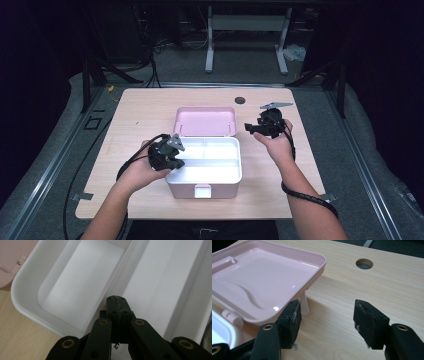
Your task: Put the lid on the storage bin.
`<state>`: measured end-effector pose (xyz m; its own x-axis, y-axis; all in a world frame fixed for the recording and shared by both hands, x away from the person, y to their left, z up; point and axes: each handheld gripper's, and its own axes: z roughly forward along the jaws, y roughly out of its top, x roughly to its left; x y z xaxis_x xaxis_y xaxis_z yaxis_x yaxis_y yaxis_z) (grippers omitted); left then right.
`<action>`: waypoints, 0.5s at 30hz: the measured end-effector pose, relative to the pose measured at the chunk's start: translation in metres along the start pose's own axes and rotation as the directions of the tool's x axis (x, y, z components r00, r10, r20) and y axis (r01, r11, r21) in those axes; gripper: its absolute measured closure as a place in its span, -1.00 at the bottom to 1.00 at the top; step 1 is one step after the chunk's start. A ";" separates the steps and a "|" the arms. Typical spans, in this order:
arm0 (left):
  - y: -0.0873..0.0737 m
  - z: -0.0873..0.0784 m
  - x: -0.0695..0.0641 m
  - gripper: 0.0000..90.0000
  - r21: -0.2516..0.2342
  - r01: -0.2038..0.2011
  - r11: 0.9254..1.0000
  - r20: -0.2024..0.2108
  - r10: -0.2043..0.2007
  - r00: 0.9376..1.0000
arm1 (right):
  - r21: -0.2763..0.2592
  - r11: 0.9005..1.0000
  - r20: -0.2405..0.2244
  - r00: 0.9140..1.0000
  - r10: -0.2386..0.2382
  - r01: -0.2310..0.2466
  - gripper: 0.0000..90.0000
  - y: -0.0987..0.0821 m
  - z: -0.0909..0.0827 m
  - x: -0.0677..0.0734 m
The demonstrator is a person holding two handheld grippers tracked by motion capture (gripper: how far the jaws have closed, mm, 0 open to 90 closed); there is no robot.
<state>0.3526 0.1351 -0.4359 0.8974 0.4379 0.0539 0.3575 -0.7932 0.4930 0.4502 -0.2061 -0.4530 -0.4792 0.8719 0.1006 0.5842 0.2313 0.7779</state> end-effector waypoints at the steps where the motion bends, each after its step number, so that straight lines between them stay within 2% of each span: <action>1: 0.000 0.000 0.000 1.00 -0.001 0.001 1.000 -0.001 -0.001 1.000 | 0.002 1.000 0.004 1.000 -0.002 0.002 -0.14 0.002 0.002 0.001; 5: -0.001 0.000 0.000 1.00 -0.003 0.000 1.000 0.008 0.000 1.000 | 0.004 1.000 0.001 1.000 0.000 0.000 -0.14 0.011 0.009 0.002; 13: 0.000 0.000 -0.002 1.00 -0.001 -0.007 1.000 -0.009 0.007 1.000 | 0.007 0.999 -0.002 0.999 -0.042 0.042 -0.13 0.024 0.022 0.004; 15: 0.000 0.000 -0.002 1.00 -0.001 -0.006 1.000 -0.012 0.006 1.000 | 0.002 0.999 0.000 0.999 -0.036 0.036 -0.12 0.026 0.026 0.004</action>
<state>0.3509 0.1341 -0.4361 0.8963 0.4383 0.0675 0.3518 -0.7956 0.4933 0.4805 -0.1849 -0.4484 -0.4998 0.8632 0.0719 0.5679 0.2639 0.7796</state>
